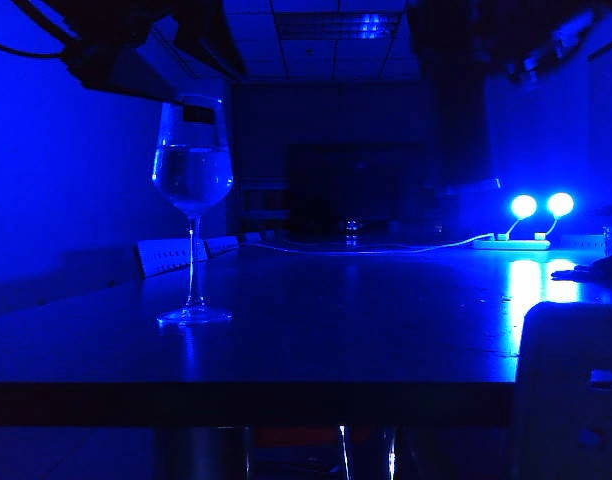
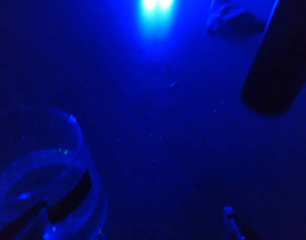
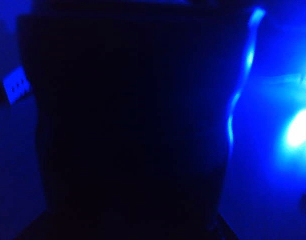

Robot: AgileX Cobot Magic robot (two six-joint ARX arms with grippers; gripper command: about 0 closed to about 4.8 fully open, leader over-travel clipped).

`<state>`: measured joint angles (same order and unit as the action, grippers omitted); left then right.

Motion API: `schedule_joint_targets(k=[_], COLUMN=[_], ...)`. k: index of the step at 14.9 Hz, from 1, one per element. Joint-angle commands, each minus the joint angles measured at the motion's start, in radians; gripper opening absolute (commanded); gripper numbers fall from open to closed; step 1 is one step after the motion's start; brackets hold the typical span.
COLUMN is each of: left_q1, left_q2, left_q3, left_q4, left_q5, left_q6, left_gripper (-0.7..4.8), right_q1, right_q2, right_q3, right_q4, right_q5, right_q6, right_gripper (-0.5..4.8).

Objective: Pick up the black thermos cup, pour some water from it into the stemmed glass, and then put the thermos cup back on the table.

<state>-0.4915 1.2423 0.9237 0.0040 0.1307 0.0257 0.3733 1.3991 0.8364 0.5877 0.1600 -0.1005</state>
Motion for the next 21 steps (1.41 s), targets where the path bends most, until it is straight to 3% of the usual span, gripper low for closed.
schedule_joint_targets(k=[1,6,11,21], left_q1=[-0.008,-0.012,-0.012,-0.012], left_q2=[0.010,0.016,0.024,0.047], left_q3=[0.005,0.005,0.004,0.004], left_q4=[0.028,0.032,0.023,0.009], left_q5=[0.008,0.008,0.008,0.008], left_q6=[0.001,0.004,0.030,0.050], left_gripper=[4.79,4.79,4.79,4.79], right_q1=[-0.021,-0.064,-0.080,-0.085], right_q2=[0.027,0.205,0.391,0.537], right_q3=[-0.011,-0.012,-0.012,-0.012], right_q4=[0.164,0.287,0.537,0.607], right_q5=[-0.010,-0.082,-0.142,-0.144], right_q6=[0.027,0.074,0.075,0.127], right_gripper=[2.20,2.20,2.19,2.10])
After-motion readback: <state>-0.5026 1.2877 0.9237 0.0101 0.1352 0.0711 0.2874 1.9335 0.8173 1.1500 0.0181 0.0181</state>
